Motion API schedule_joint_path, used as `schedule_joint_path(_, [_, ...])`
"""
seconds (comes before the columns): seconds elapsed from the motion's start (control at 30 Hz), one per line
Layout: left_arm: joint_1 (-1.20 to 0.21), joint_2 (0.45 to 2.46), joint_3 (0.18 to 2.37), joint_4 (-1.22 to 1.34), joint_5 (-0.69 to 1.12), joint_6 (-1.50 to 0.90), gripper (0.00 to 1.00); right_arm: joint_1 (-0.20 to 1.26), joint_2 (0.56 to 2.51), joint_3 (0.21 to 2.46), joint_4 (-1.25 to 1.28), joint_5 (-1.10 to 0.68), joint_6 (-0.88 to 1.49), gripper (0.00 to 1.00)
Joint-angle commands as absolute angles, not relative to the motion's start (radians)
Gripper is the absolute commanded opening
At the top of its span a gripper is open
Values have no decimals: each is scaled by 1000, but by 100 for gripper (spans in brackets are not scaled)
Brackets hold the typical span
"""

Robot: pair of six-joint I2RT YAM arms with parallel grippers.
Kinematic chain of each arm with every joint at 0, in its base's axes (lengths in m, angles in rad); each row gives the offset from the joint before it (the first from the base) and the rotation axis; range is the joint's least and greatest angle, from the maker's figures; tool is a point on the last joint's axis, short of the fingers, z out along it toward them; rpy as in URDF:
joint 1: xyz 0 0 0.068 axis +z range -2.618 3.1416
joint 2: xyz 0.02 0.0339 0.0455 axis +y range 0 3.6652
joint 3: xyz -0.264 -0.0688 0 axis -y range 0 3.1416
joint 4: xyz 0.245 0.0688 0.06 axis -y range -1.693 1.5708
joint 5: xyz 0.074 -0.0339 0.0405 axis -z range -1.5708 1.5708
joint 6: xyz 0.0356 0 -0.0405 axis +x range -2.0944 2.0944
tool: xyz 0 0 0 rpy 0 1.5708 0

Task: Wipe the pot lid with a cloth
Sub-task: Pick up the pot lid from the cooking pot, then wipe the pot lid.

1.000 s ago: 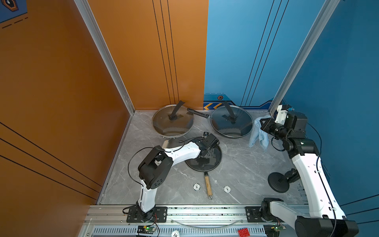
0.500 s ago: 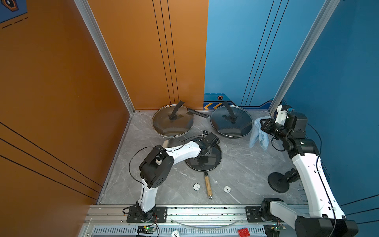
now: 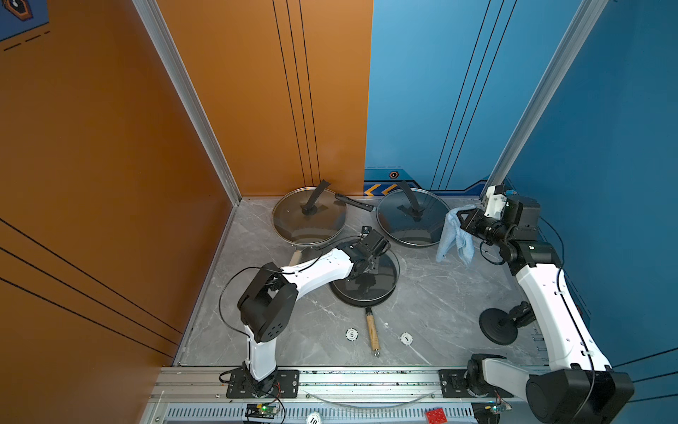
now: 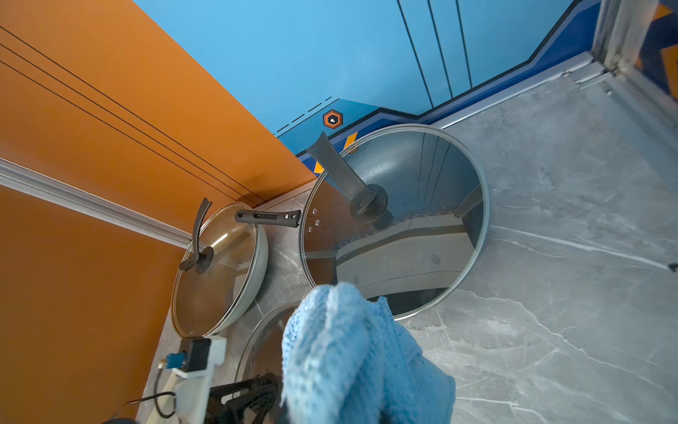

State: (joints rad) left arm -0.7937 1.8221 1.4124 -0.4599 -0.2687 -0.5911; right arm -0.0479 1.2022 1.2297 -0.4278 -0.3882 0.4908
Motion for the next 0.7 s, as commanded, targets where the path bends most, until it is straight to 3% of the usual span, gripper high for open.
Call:
schedule_joint_path(0.0, [-745, 1661, 1451, -352, -208, -571, 26, -12, 1219, 1250, -368, -418, 516, 8])
schedule_joint_path(0.33, [-525, 1413, 1267, 81, 154, -870, 24, 145, 1284, 1169, -25, -604, 706, 7])
schedule_joint_path(0.67, [-416, 1443, 1276, 461, 474, -1225, 23, 410, 1488, 1309, 414, -756, 873, 7])
